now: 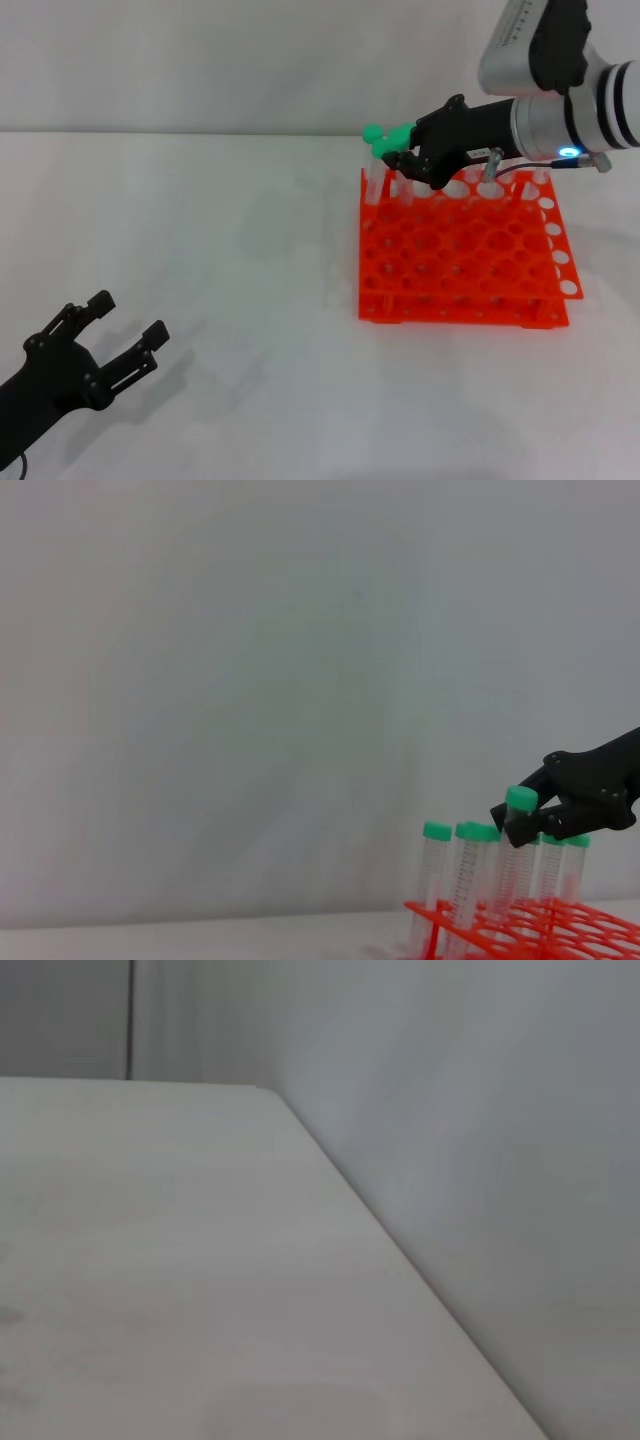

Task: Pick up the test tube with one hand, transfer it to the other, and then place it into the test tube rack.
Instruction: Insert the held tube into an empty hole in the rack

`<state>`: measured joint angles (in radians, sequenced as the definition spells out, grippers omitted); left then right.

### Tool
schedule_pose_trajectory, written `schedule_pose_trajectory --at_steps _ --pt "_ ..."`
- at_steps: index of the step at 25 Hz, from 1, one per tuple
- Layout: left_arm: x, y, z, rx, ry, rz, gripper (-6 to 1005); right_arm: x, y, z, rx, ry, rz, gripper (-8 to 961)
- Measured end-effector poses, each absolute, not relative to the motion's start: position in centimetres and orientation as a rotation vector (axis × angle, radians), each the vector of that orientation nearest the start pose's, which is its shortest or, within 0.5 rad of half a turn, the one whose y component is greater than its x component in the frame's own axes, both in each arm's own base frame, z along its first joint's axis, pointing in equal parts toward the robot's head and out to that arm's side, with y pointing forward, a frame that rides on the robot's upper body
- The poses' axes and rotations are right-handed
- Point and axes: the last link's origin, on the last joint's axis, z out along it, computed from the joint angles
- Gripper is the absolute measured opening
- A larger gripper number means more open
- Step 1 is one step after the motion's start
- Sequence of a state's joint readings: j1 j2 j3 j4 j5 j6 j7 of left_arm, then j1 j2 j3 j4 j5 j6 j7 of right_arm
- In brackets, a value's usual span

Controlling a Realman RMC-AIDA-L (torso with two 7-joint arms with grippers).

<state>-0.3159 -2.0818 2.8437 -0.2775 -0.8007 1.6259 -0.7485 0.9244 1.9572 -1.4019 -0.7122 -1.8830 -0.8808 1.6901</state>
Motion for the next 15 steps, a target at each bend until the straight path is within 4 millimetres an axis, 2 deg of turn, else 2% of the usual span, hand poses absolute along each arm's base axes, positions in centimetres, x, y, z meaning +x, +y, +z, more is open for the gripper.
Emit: schedule_pose_trajectory --at_steps 9,15 --pt "-35.73 23.17 -0.23 -2.077 -0.673 -0.896 893 12.29 46.06 -1.9 -2.61 0.114 0.171 223" --pt "-35.67 23.22 -0.21 -2.079 -0.67 -0.899 893 12.24 46.22 -2.18 -2.588 0.112 0.169 440"
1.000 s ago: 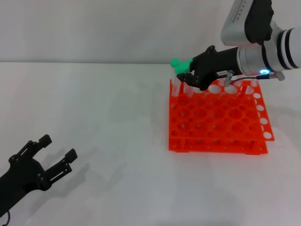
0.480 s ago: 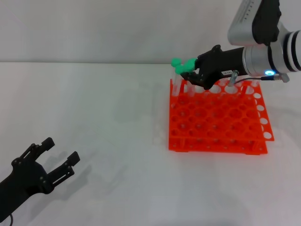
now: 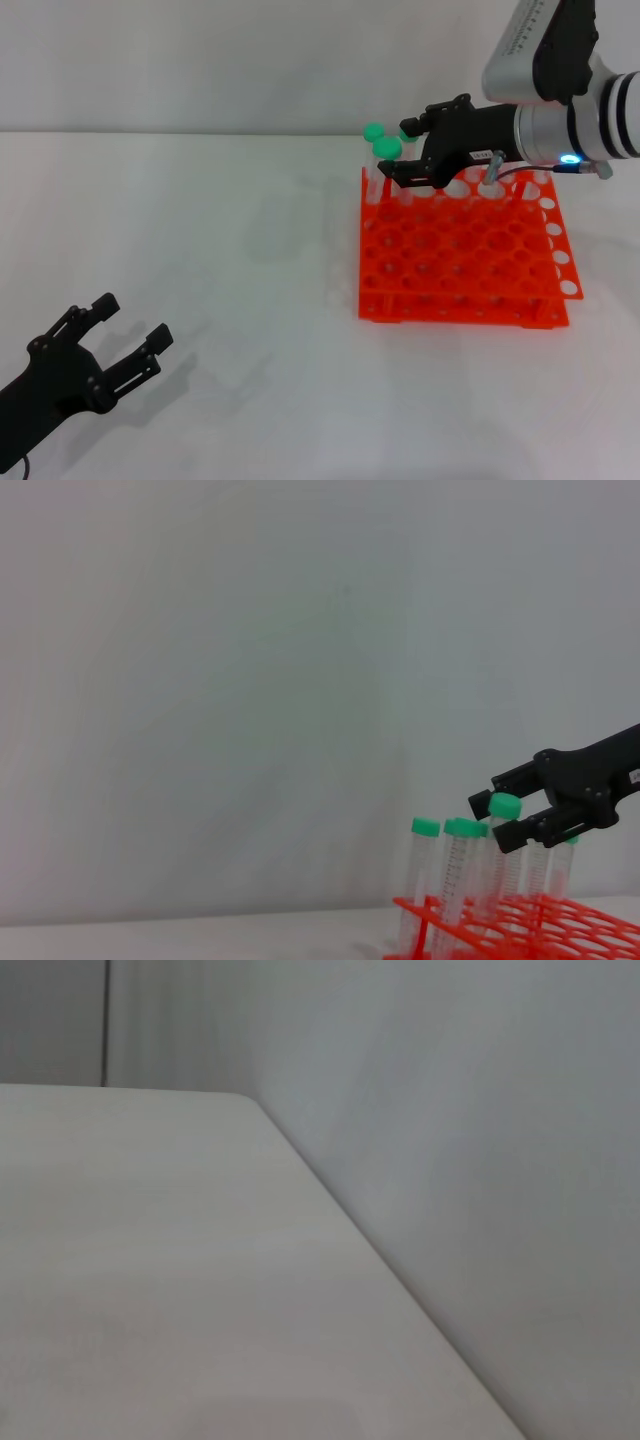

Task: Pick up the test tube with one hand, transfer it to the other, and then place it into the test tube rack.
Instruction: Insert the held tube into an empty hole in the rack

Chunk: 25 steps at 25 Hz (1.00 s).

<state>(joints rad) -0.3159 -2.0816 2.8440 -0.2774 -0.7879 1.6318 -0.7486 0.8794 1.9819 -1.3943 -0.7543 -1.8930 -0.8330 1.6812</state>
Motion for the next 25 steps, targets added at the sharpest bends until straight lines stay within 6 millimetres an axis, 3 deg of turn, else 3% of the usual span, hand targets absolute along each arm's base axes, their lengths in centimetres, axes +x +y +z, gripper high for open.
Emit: schedule_pose_trajectory --at_steps 5,18,25 --pt "-35.5 23.3 -0.3 -2.081 -0.669 -0.907 893 12.1 46.7 -2.2 -2.548 0.11 0.167 607" --pt "-35.5 23.2 -0.4 -2.079 -0.677 -0.91 893 12.9 47.0 -1.8 -2.504 0.125 0.158 602" --pt "-36.1 23.6 1.0 -1.982 -0.66 -0.911 893 16.0 44.7 1.8 -2.44 0.196 0.261 598"
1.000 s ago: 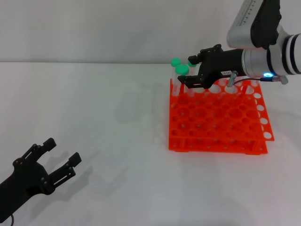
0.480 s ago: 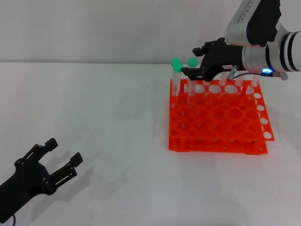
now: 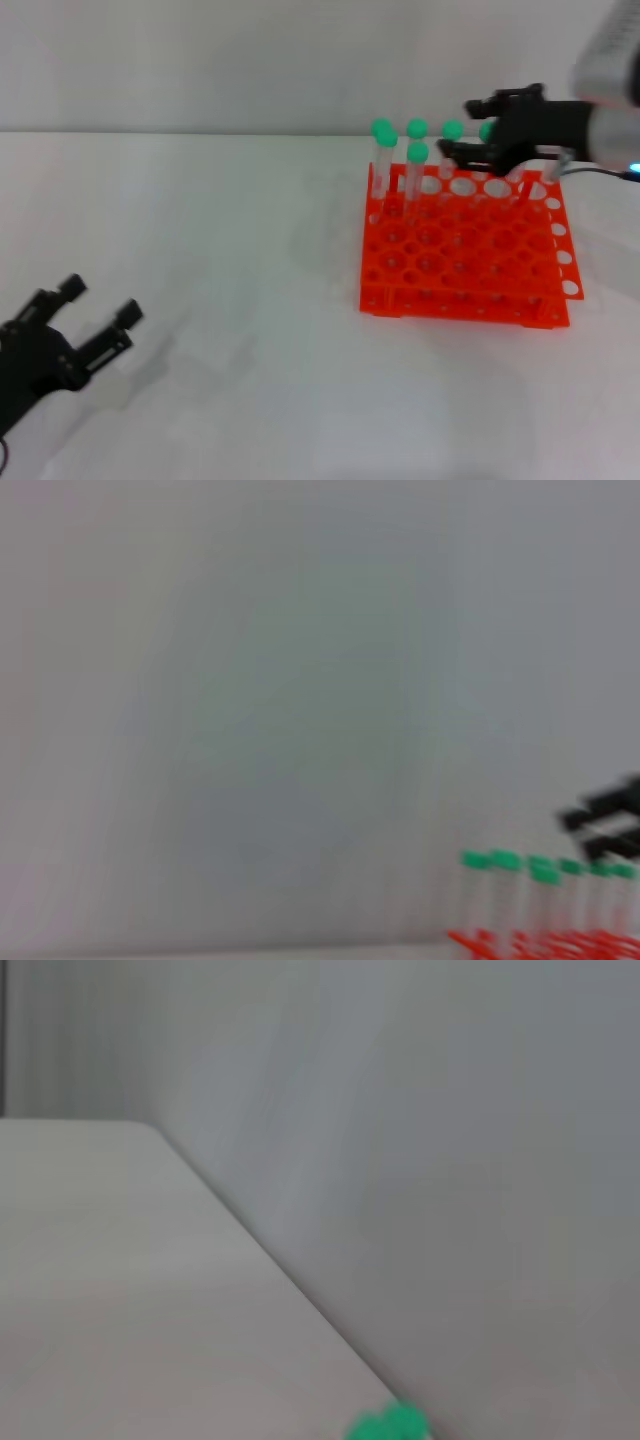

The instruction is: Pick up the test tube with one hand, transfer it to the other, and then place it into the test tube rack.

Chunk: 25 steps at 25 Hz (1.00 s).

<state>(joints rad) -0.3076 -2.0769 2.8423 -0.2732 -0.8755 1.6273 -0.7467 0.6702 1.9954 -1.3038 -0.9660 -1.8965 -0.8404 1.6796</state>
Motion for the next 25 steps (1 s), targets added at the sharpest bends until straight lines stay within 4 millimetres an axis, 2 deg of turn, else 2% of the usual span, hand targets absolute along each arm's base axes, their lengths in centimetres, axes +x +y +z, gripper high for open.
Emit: schedule_pose_trajectory --at_steps 4,9,14,17,18,20,21,25 --pt "-36.7 23.7 2.3 -1.884 -0.644 -0.915 893 18.9 42.2 4.1 -2.4 0.263 0.326 596" --pt "-37.4 23.6 3.9 -1.786 -0.619 -0.903 893 22.4 39.7 6.0 -2.358 0.363 0.422 594" --pt "-37.8 23.9 4.9 -1.699 -0.596 -0.892 893 26.8 37.4 7.5 -2.275 0.468 0.471 591" --pt "-37.8 24.1 5.3 -1.66 -0.576 -0.892 893 29.8 35.6 8.4 -2.212 0.53 0.558 591" --pt "-37.8 24.1 5.4 -1.646 -0.573 -0.893 893 29.8 35.6 8.4 -2.212 0.53 0.558 591" --pt "-37.8 24.1 5.5 -1.62 -0.573 -0.899 893 32.5 33.5 9.3 -2.115 0.529 0.689 591" --pt "-37.8 24.1 5.5 -1.607 -0.574 -0.904 893 32.5 33.5 9.3 -2.115 0.529 0.689 591" --pt "-37.6 24.2 5.2 -1.589 -0.571 -0.915 893 34.7 30.8 10.1 -2.003 0.469 0.767 591"
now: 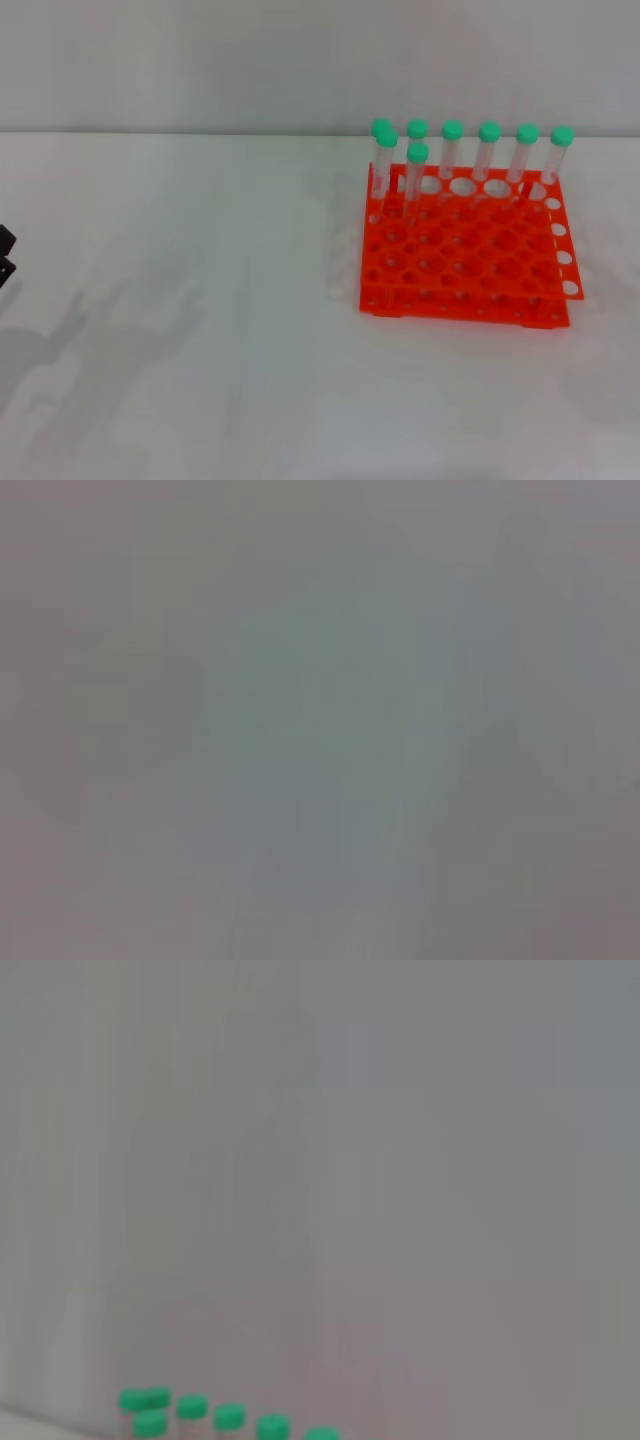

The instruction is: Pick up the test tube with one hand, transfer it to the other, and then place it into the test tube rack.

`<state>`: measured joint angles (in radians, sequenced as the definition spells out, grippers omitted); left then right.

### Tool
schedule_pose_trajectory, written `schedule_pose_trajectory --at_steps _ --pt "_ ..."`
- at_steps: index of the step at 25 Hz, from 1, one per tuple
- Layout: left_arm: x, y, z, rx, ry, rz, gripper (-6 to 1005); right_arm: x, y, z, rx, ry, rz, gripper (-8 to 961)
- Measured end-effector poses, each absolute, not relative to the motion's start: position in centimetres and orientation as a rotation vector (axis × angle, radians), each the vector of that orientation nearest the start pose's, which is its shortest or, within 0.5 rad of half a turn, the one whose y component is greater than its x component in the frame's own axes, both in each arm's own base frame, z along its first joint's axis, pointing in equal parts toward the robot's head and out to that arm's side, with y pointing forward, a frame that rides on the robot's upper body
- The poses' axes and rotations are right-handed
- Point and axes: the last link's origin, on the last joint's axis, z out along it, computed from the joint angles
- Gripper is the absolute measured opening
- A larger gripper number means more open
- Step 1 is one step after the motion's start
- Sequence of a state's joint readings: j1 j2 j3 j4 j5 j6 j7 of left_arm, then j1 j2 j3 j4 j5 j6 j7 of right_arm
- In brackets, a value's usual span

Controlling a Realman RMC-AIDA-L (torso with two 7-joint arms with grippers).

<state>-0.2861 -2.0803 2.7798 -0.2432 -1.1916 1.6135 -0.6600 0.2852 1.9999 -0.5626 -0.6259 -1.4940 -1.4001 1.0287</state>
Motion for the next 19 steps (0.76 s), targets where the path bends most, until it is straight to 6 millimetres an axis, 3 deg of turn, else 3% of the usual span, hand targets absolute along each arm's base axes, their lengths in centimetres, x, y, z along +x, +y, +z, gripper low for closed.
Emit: schedule_pose_trajectory --at_steps 9,19 --pt "-36.5 24.2 3.9 -1.488 -0.544 -0.971 893 37.3 25.6 11.8 -1.732 0.357 0.859 591" --pt "-35.6 24.8 2.4 -1.494 -0.538 -0.96 893 37.8 24.6 11.1 -1.7 0.3 0.805 591"
